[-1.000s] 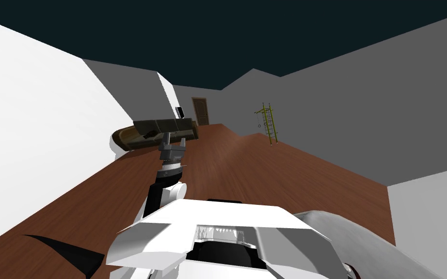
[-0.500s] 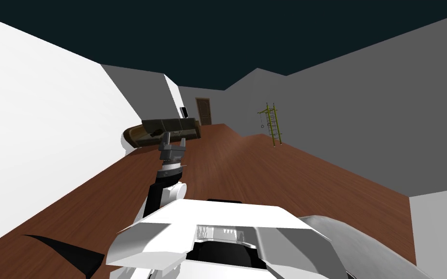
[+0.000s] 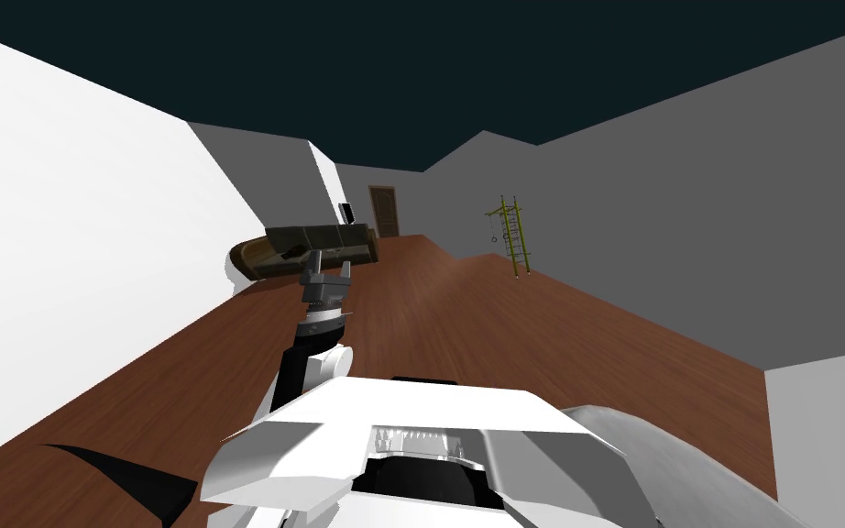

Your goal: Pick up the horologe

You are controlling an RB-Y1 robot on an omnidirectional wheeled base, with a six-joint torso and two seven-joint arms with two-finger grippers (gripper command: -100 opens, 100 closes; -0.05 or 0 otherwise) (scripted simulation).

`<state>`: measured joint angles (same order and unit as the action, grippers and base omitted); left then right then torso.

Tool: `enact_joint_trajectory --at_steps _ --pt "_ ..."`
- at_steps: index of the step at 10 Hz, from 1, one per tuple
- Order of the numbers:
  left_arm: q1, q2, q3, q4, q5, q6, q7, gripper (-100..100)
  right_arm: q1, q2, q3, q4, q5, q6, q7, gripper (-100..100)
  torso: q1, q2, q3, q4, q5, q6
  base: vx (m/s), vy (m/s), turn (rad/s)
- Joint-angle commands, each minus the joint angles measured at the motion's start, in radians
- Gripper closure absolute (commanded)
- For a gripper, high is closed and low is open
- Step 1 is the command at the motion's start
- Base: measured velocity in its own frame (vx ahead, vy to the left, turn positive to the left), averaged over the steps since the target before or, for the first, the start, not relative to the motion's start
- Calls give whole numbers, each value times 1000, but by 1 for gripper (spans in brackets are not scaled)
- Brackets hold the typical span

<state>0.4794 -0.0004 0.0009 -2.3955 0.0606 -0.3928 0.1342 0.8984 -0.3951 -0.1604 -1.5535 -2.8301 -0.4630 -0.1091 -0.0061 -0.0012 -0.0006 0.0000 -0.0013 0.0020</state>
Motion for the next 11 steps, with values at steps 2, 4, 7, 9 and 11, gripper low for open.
enact_joint_trajectory --at_steps 2,4,7,9,11 --pt "0 0 0 0 0 0 0 0 -1 1 0 2 2 1 -1 100 2 0 0 0 0 0 5 -22 3" --pt "0 0 0 0 0 0 0 0 -5 0 2 -5 2 5 0 100 1 2 0 -1 -2 4 6 4 26" --pt "0 0 0 0 0 0 0 0 -6 -1 2 -5 3 6 1 0 -4 4 2 -1 -4 5 0 0 0" --pt "0 0 0 0 0 0 0 0 33 -24 -6 -35 -43 -8 9 100 -1 6 3 -1 -3 6 -23 73 4" --pt "0 0 0 0 0 0 0 0 28 -24 -4 -33 -39 -9 8 0 -2 6 3 -1 -3 5 -6 19 -7"
